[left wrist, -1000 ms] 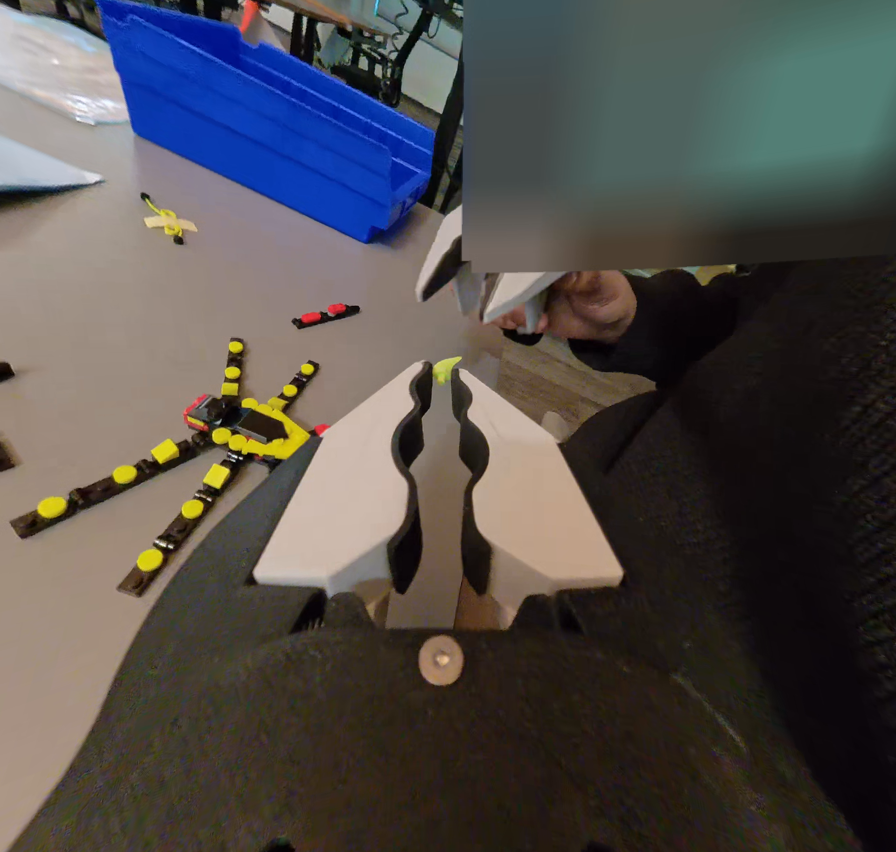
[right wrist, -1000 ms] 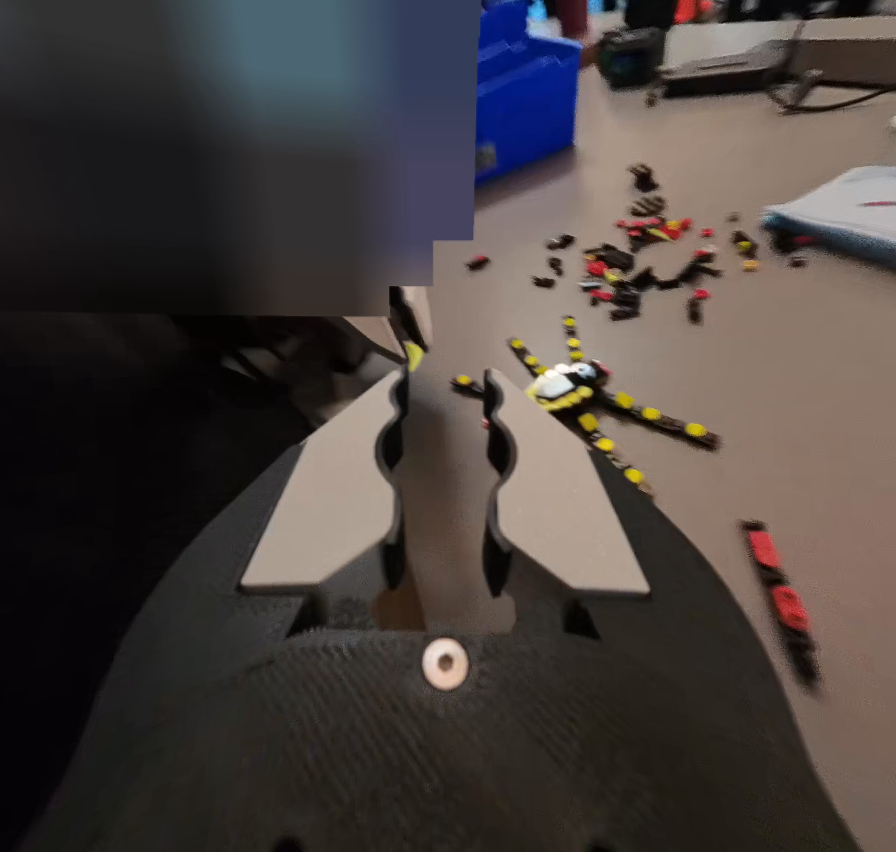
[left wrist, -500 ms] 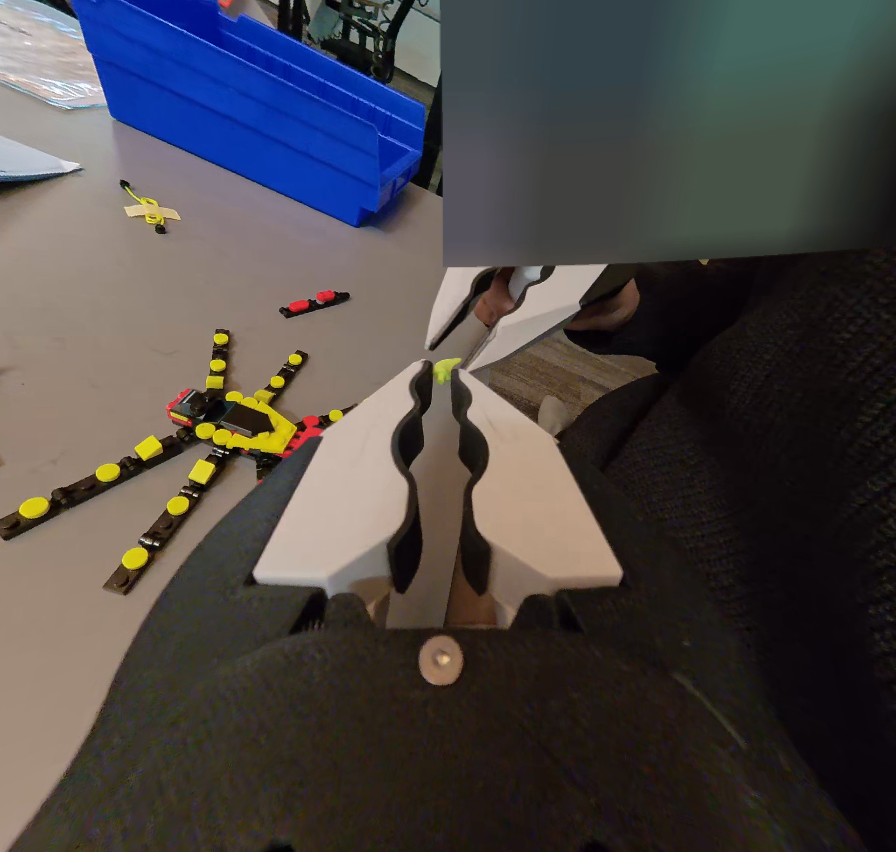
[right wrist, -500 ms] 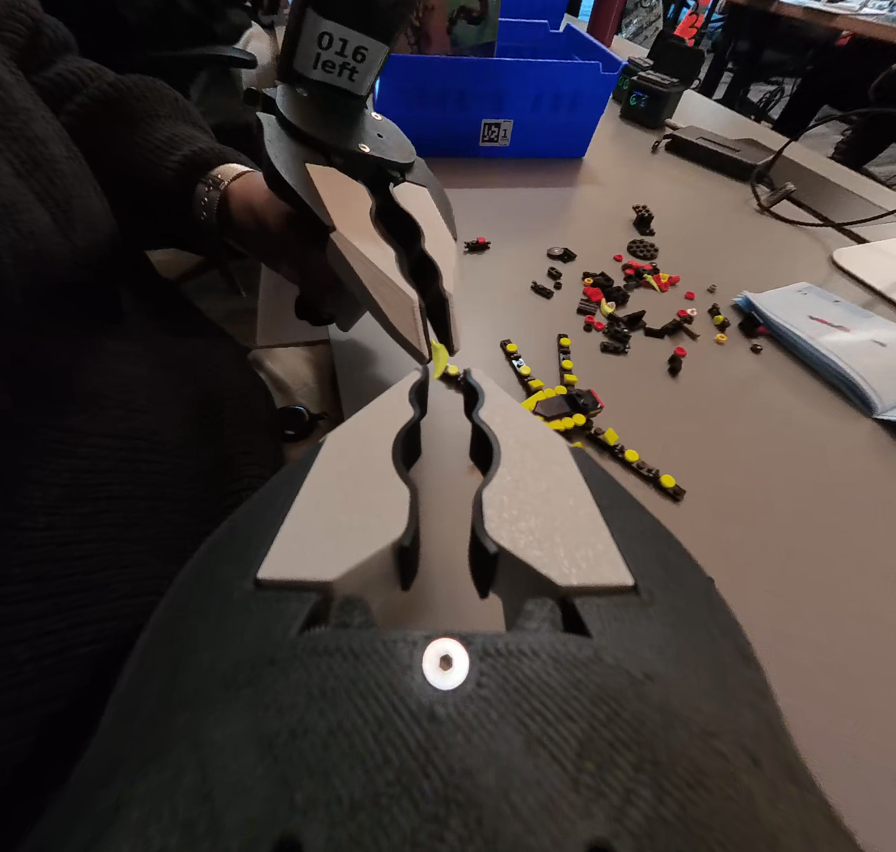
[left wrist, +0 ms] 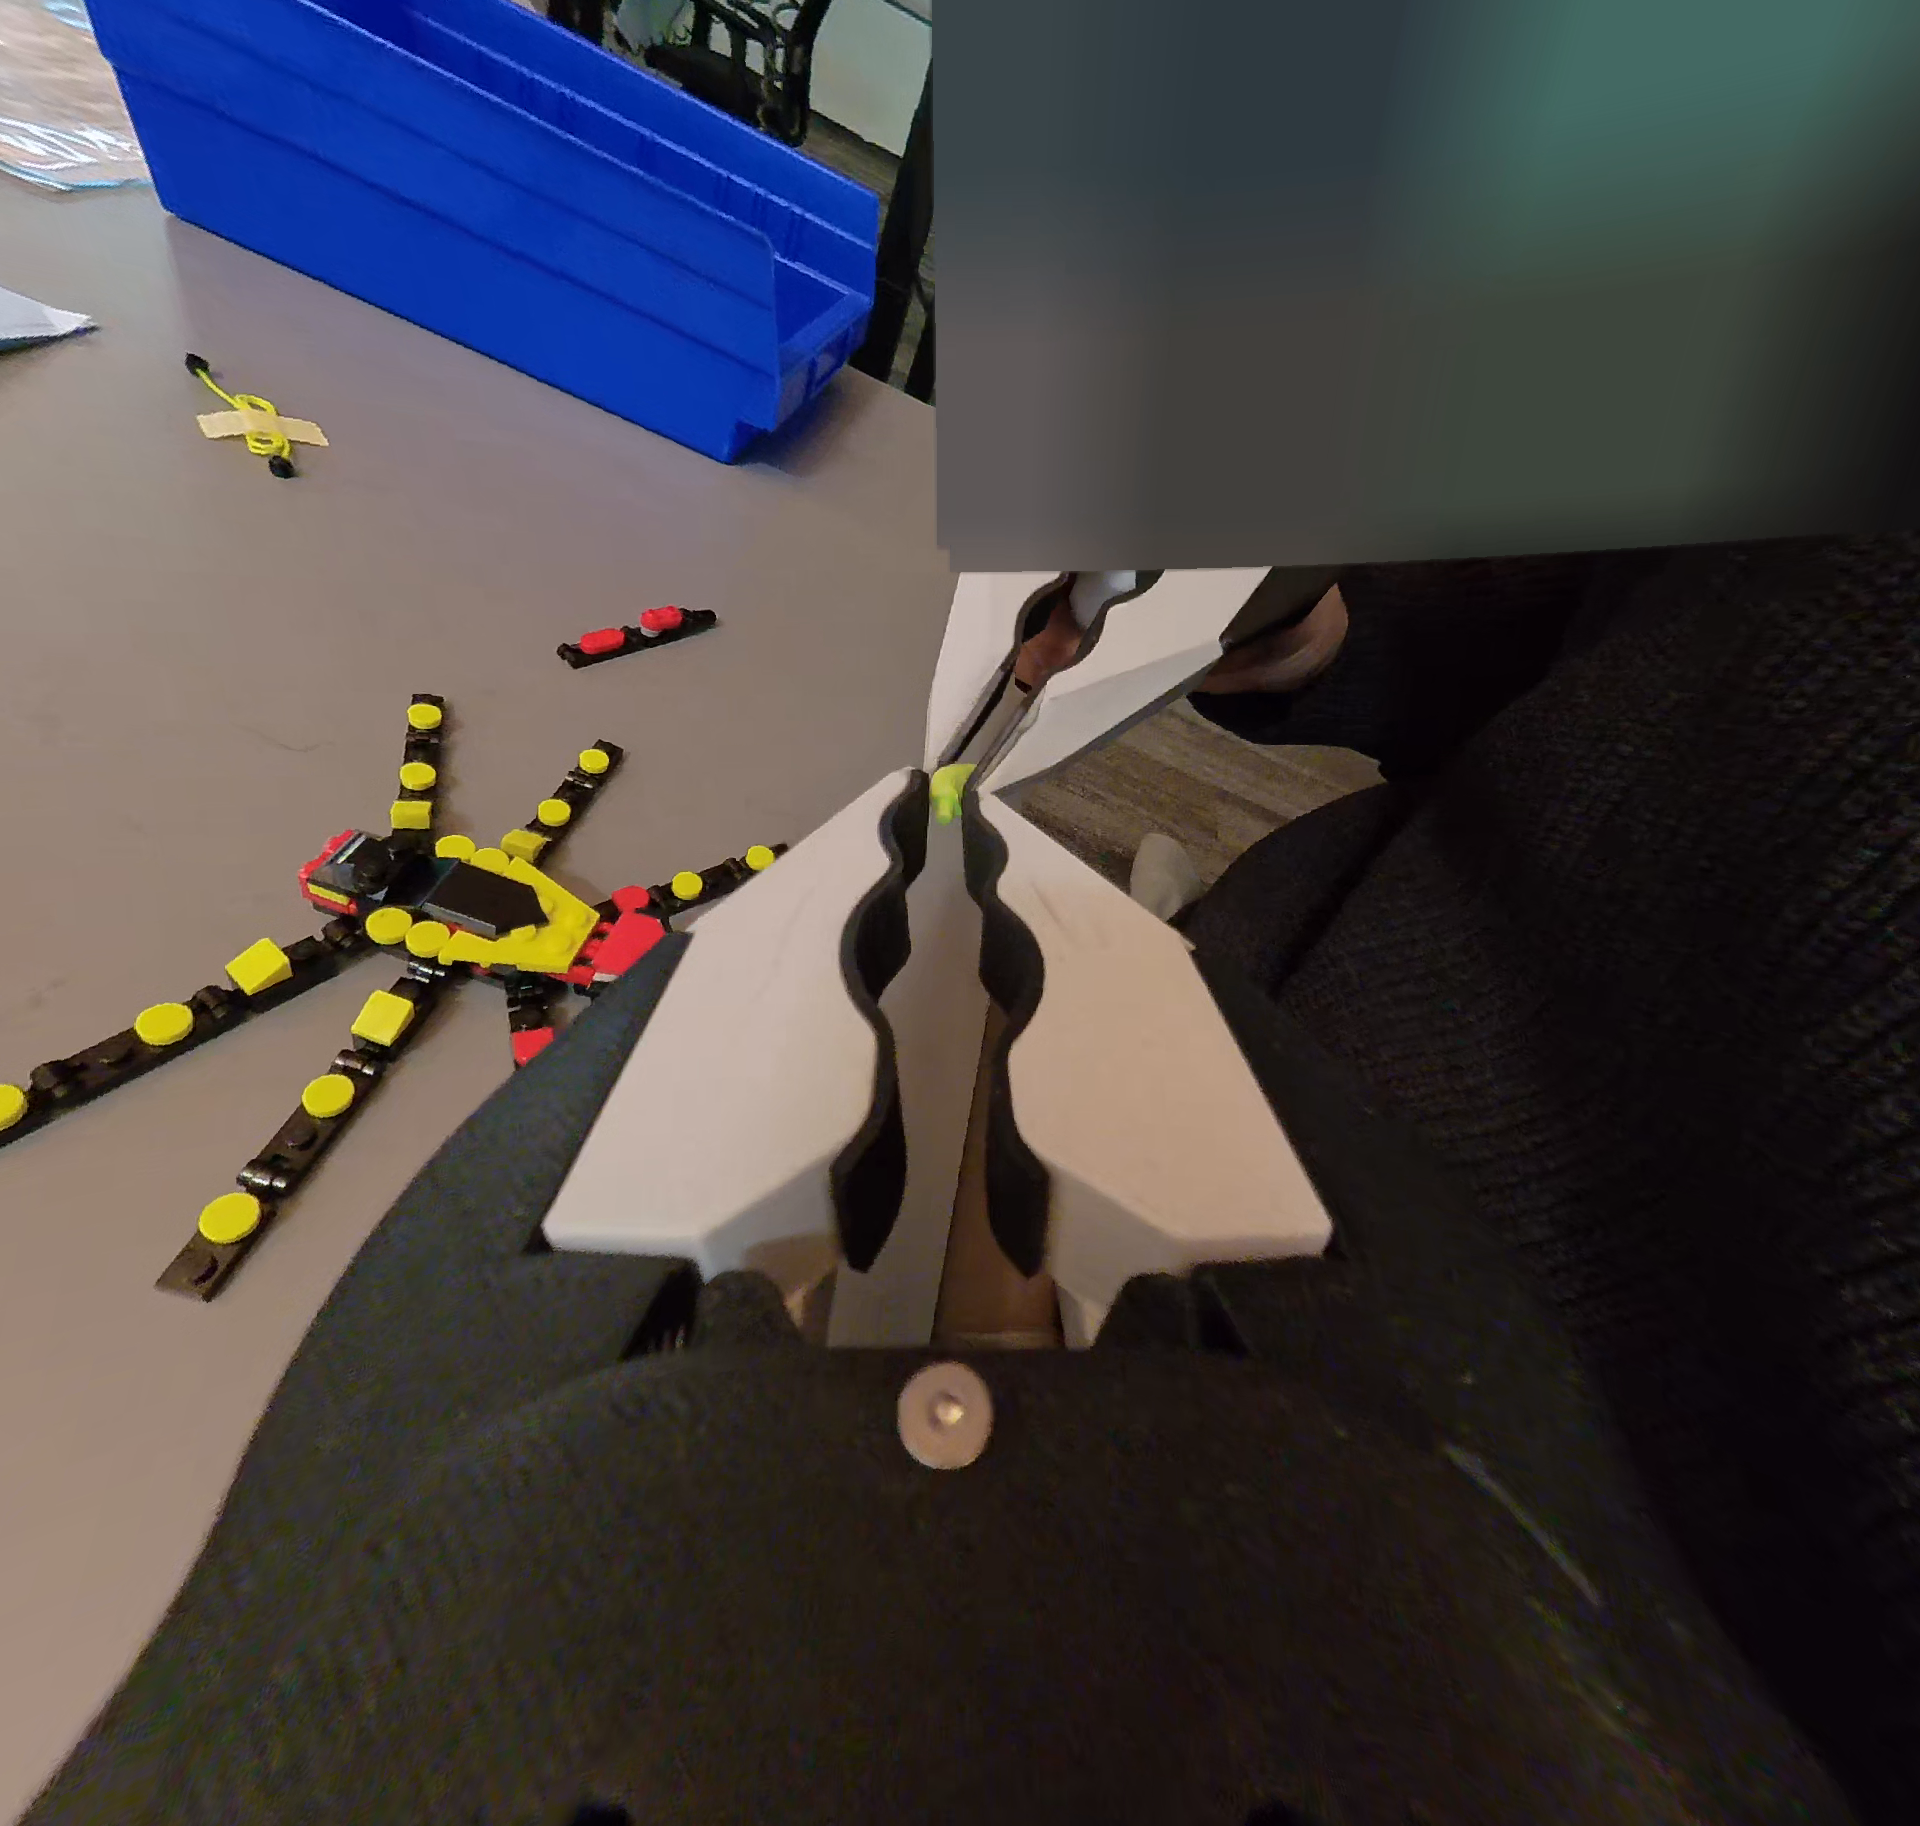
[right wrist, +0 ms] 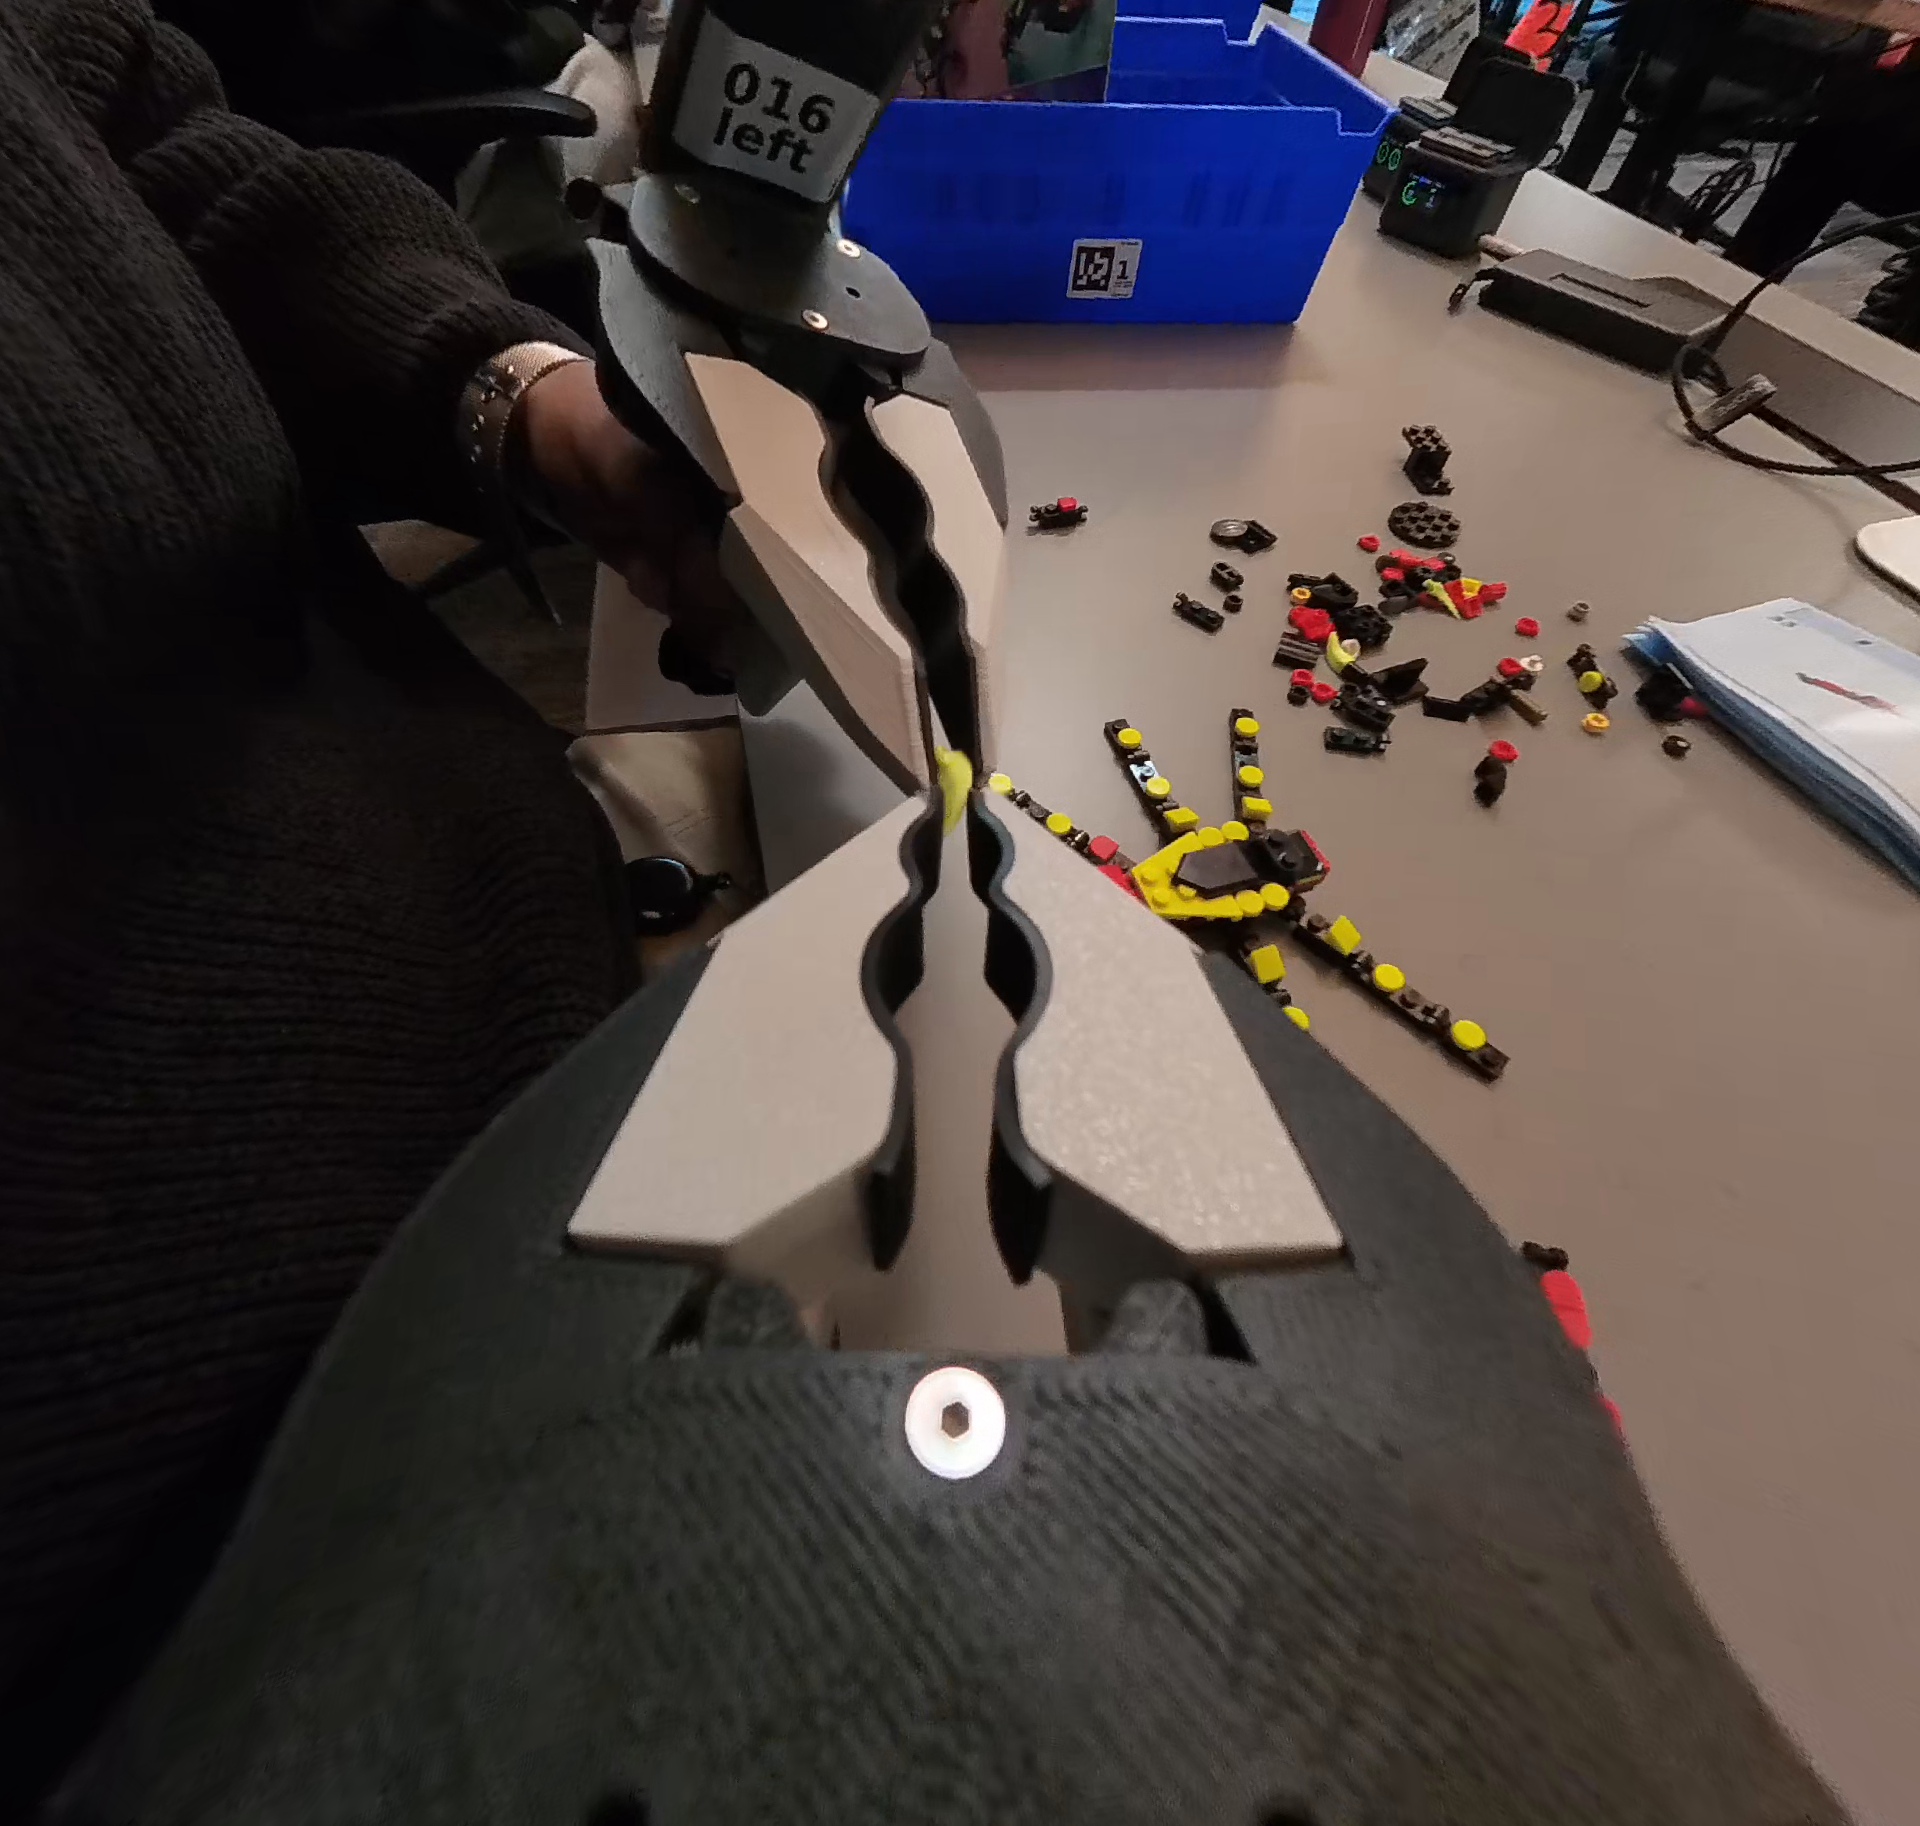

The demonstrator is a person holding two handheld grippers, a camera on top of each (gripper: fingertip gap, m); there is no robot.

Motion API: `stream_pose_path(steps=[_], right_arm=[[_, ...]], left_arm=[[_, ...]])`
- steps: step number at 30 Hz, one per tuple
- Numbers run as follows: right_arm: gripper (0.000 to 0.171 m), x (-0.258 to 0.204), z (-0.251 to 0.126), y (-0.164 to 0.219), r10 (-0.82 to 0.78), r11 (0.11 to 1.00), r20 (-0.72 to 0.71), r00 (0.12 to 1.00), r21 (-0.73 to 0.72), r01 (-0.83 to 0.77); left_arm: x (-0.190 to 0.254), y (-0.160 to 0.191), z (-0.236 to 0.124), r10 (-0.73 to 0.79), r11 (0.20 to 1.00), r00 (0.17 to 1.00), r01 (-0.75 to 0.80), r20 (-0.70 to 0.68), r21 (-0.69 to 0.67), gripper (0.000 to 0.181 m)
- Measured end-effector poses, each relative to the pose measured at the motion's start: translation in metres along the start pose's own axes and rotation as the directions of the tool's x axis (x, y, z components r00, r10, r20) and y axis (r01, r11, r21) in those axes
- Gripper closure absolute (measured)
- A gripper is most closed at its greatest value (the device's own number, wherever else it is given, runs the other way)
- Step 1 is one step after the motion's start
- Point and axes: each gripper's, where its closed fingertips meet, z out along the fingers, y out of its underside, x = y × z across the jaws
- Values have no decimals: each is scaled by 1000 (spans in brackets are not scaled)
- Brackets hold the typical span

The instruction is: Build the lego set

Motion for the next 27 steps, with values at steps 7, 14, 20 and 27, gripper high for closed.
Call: stream_pose_path(steps=[7, 14, 20, 27], right_arm=[[170, 0, -2, -1, 87, 996, 42, 995, 17, -88], [171, 2, -5, -4, 175, 983, 86, 981, 47, -180], [171, 0, -6, -8, 228, 967, 137, 964, 80, -240], [171, 0, -8, -13, 333, 924, 219, 917, 117, -363]], left_arm=[[1, 0, 1, 21, 1000, 1000, -21, 10, 2, 178], [-1, -2, -2, -8, 1000, 1000, 8, -4, 18, 181], [2, -4, -3, -27, 999, 999, 28, -38, 28, 181], [4, -4, -3, -24, 999, 999, 24, -45, 20, 181]])
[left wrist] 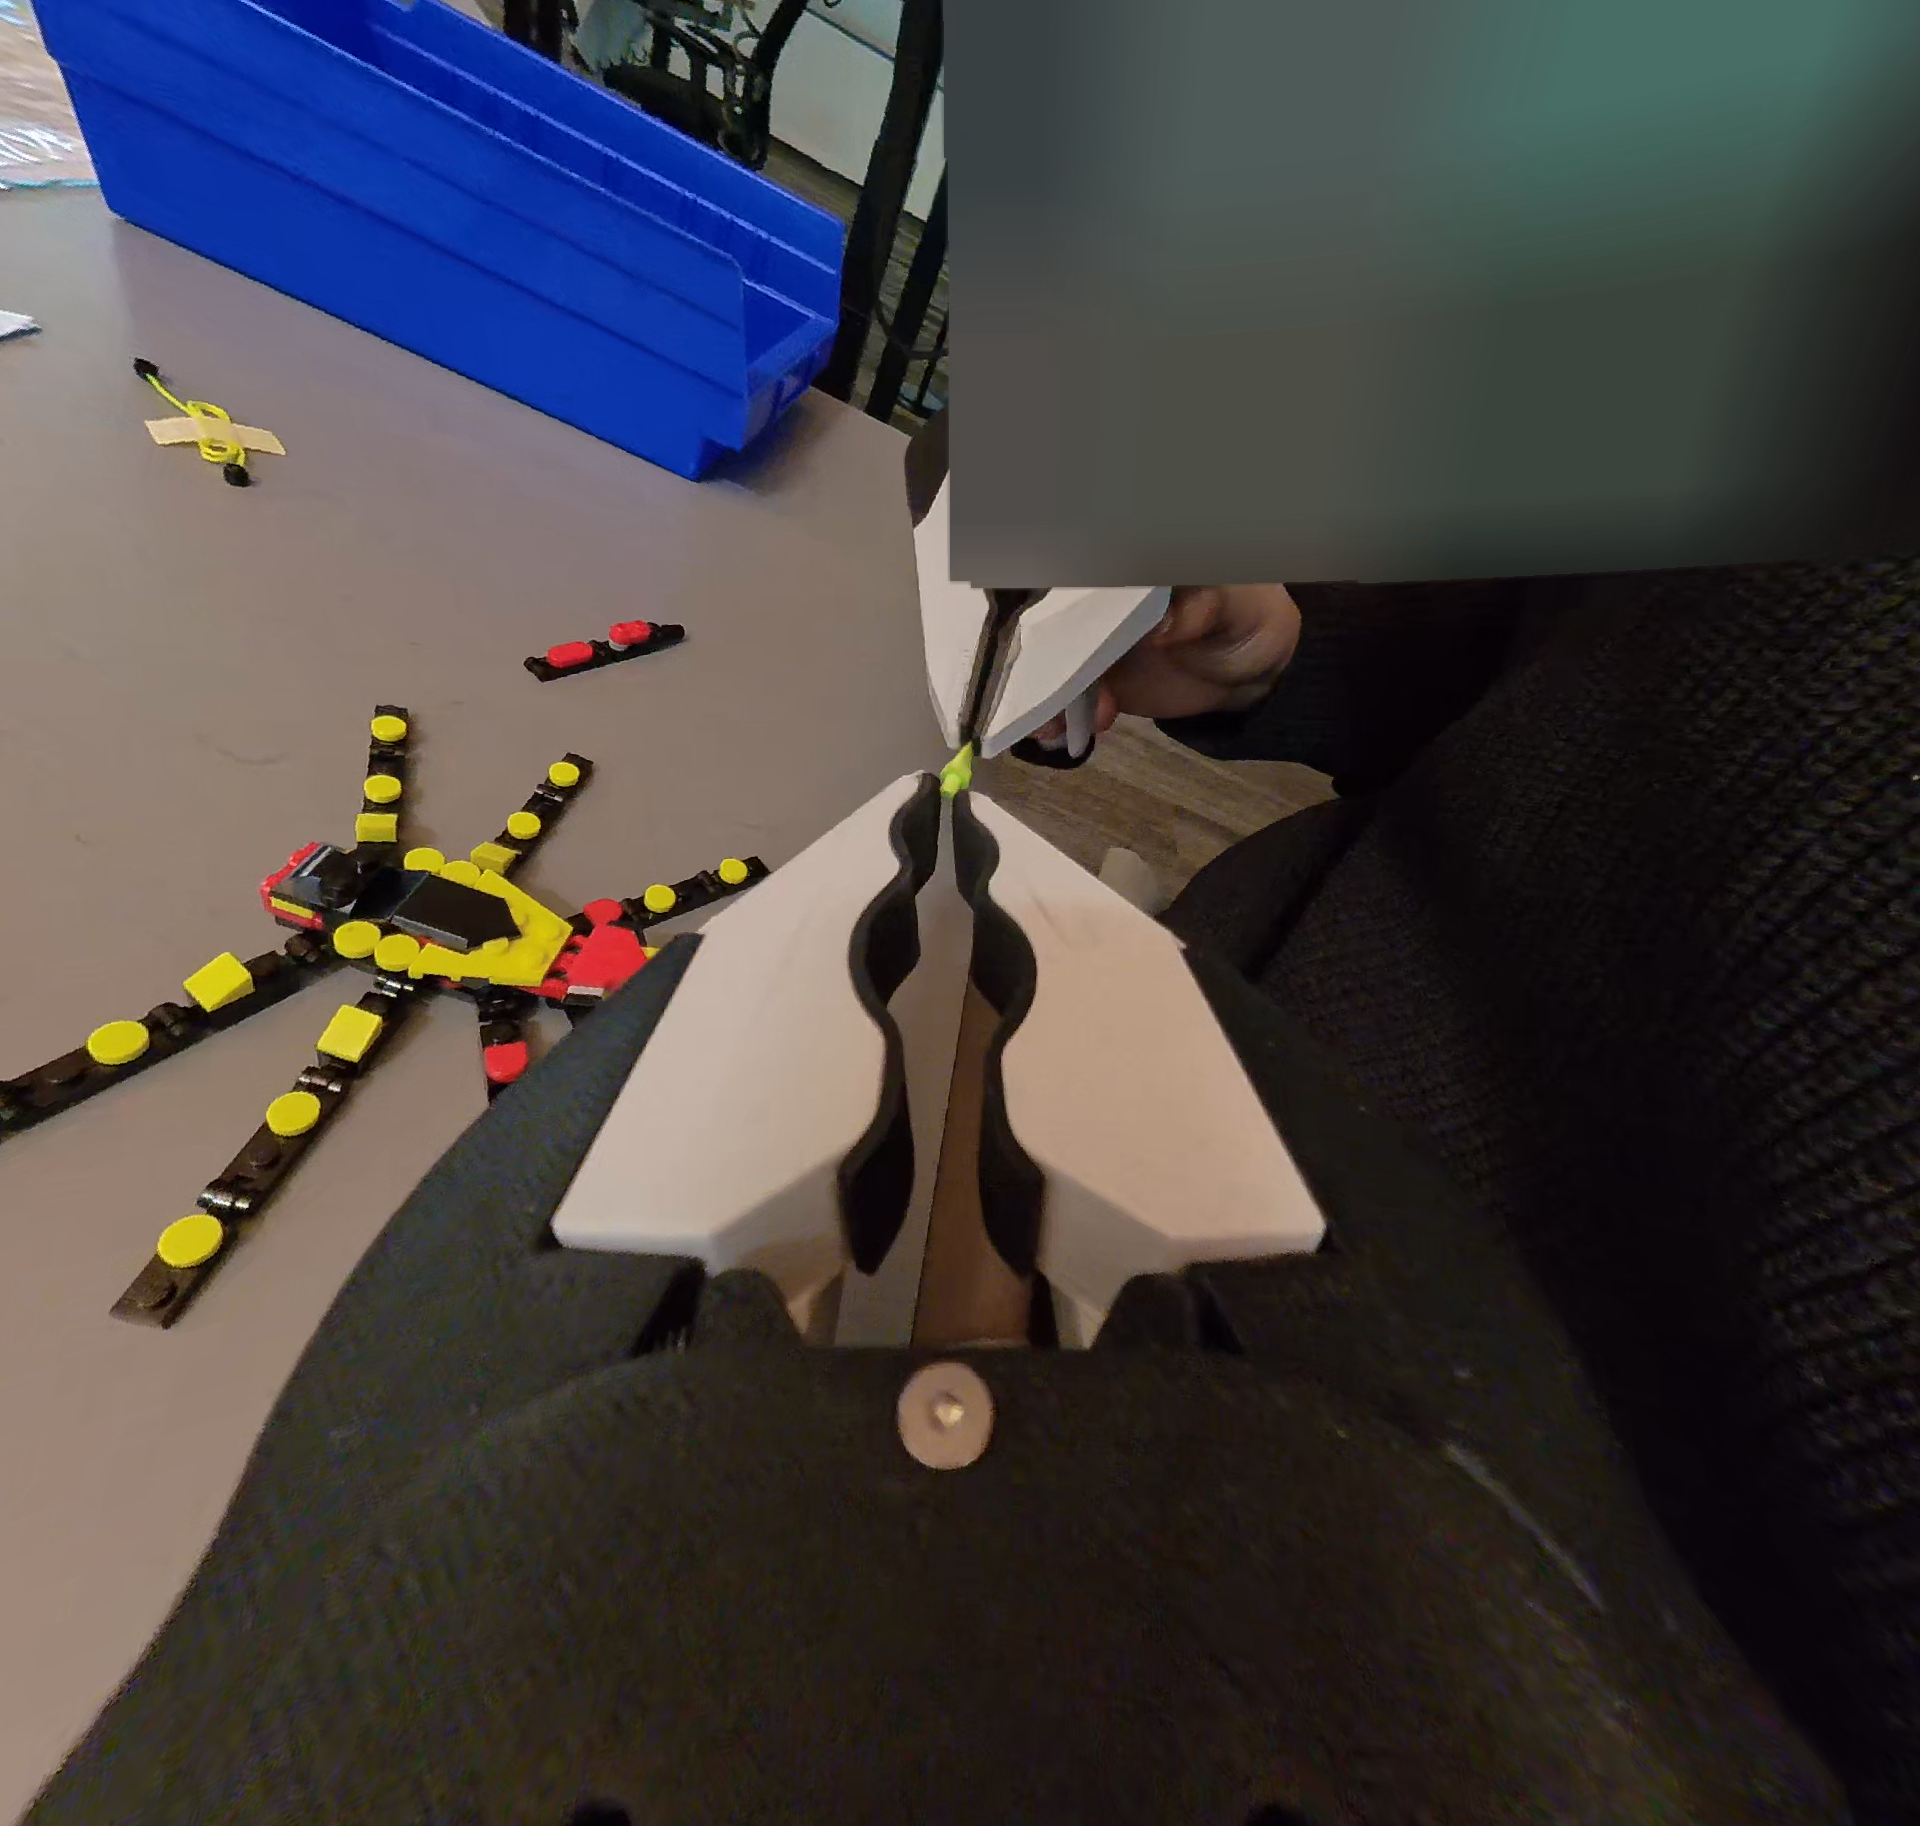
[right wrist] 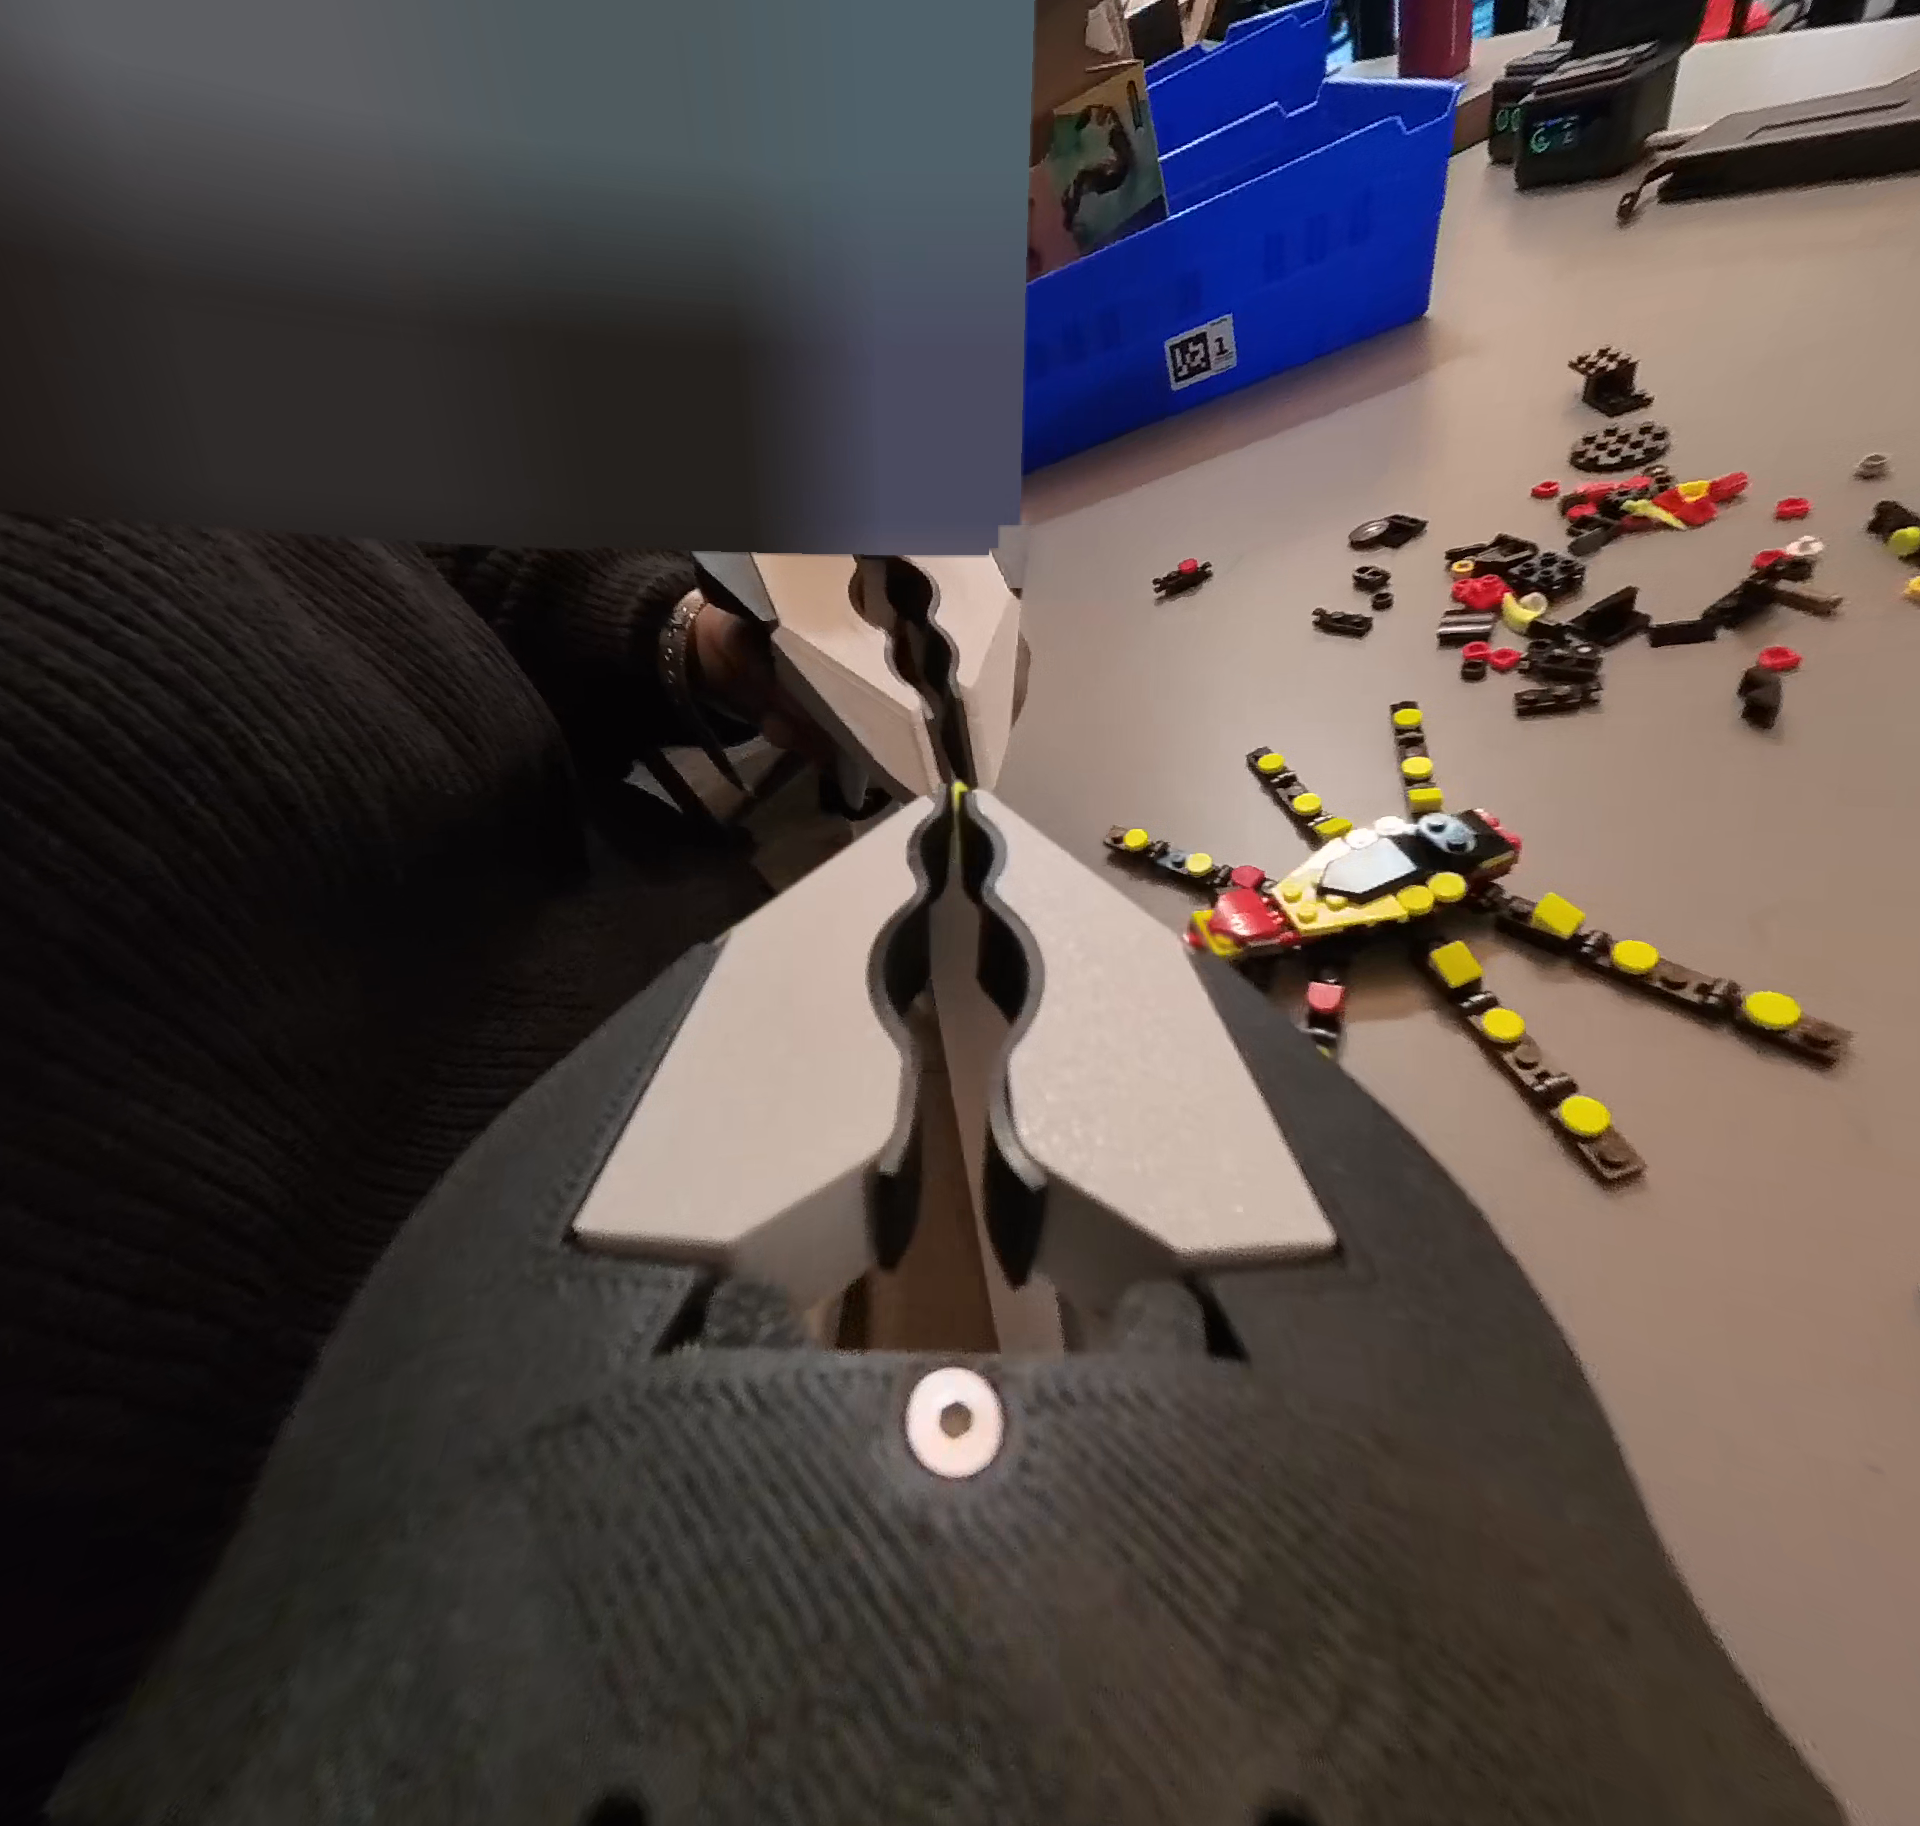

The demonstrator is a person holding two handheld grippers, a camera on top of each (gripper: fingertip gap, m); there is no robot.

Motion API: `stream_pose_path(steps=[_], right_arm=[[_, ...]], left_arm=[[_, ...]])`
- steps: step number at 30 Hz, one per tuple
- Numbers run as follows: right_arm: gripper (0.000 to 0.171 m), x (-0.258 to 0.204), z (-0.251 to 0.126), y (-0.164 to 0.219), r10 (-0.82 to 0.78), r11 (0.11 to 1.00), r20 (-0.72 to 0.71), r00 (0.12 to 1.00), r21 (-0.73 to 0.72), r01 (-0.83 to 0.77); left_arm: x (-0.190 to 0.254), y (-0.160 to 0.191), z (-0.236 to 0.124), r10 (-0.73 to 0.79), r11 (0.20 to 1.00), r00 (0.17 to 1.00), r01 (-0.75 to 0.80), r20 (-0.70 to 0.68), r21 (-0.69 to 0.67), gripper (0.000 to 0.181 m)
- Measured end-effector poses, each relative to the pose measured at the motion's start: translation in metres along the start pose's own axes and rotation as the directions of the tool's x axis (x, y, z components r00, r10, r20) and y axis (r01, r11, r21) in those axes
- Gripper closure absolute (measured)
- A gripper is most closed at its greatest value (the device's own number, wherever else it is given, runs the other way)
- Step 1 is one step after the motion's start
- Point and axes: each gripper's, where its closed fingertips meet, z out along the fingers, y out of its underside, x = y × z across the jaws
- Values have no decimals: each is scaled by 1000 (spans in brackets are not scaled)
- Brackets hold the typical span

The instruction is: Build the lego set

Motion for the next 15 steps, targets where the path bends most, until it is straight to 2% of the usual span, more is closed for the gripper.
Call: stream_pose_path(steps=[15], right_arm=[[170, 0, 3, 4, -10, 1000, -4, 1000, -24, 10]], left_arm=[[1, 0, 1, -6, 1000, 1000, 6, -8, -1, 181]])
